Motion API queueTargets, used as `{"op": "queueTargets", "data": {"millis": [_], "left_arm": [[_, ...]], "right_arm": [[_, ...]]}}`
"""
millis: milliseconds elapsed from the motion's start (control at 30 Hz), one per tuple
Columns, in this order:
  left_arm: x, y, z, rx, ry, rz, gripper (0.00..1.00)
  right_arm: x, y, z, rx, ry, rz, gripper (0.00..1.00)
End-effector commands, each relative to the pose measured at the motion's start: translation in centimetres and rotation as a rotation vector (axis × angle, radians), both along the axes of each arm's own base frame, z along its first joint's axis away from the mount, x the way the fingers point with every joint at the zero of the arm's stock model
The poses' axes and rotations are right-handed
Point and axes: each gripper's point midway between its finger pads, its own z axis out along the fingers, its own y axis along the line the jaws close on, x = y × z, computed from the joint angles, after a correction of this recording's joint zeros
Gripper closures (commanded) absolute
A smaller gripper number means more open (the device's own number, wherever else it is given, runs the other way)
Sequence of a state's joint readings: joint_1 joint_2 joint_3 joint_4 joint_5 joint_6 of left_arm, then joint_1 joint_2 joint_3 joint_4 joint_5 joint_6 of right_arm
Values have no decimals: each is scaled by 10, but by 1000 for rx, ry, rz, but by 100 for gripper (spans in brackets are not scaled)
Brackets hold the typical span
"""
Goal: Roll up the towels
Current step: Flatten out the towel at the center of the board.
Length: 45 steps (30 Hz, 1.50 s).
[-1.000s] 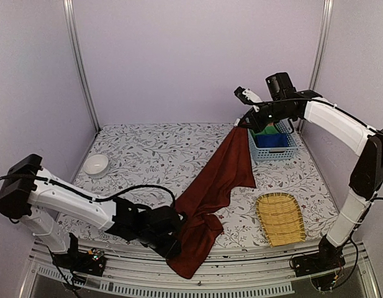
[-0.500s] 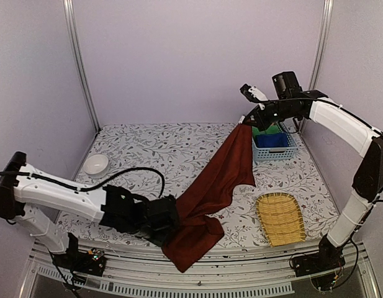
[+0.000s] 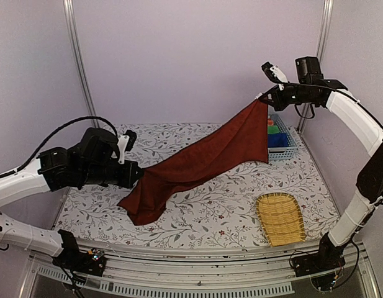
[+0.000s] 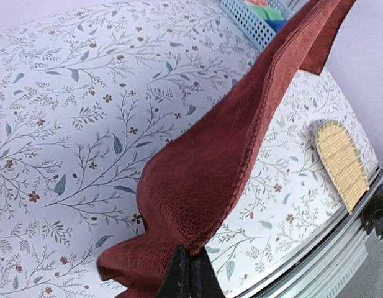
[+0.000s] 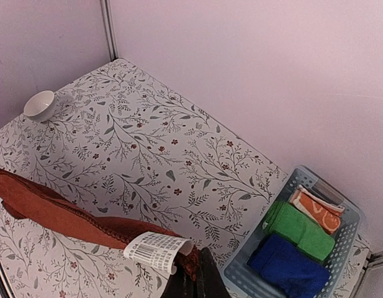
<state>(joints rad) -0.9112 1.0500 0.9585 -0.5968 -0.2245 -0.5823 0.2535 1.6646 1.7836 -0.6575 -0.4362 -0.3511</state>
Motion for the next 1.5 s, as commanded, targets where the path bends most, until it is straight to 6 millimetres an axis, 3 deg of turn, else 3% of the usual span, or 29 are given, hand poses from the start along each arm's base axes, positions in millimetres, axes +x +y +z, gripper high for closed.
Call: {"op": "queueTargets", "data": {"millis": [0, 100, 233, 333, 400, 500, 600, 700, 833, 967, 1100, 1167, 1200, 1233, 1300, 1333, 1367, 1467], "left_arm": [[-6, 1, -21, 105, 61, -65, 100], [-3, 9, 11, 70, -2, -28, 100], [-3, 38, 83, 11, -142, 58, 100], [-16, 55, 139, -80, -241, 52, 100], [-30, 57, 164, -140, -279, -6, 100], [-55, 47, 176, -212, -277, -150, 100], [-71, 35, 166, -255, -225, -249, 100], [-76, 27, 152, -283, -197, -287, 100], [-52, 37, 120, -178, -197, -163, 100], [-5, 37, 57, 52, -118, -52, 100], [59, 58, -12, 178, 27, 57, 100], [94, 71, -32, 179, 47, 115, 100], [114, 75, -35, 158, 32, 137, 100], [132, 81, -42, 153, 39, 157, 98], [162, 92, -58, 147, 73, 186, 84], [176, 97, -65, 143, 104, 197, 79], [183, 97, -71, 152, 134, 198, 73], [188, 91, -70, 175, 153, 190, 62]], "right_arm": [[-22, 5, 7, 33, 10, 50, 98], [-37, 3, 22, 38, -14, 67, 98], [-72, 1, 51, 77, -67, 106, 98], [-115, 5, 70, 117, -105, 207, 97], [-149, 6, 84, 132, -150, 286, 97], [-190, 3, 90, 137, -200, 362, 97], [-225, -1, 89, 136, -246, 412, 97], [-232, -3, 70, 123, -222, 420, 97], [-195, -2, 22, 97, -136, 345, 97], [-128, 2, -31, 69, 1, 231, 97], [-60, 16, -78, 32, 115, 203, 97], [-19, 21, -98, 12, 144, 162, 97], [7, 21, -122, -13, 182, 122, 97], [30, 20, -132, -31, 185, 83, 97], [69, 19, -150, -60, 200, 8, 86], [83, 19, -156, -57, 218, -17, 74], [94, 21, -151, -49, 219, -28, 67], [93, 25, -145, -11, 252, -24, 54]]}}
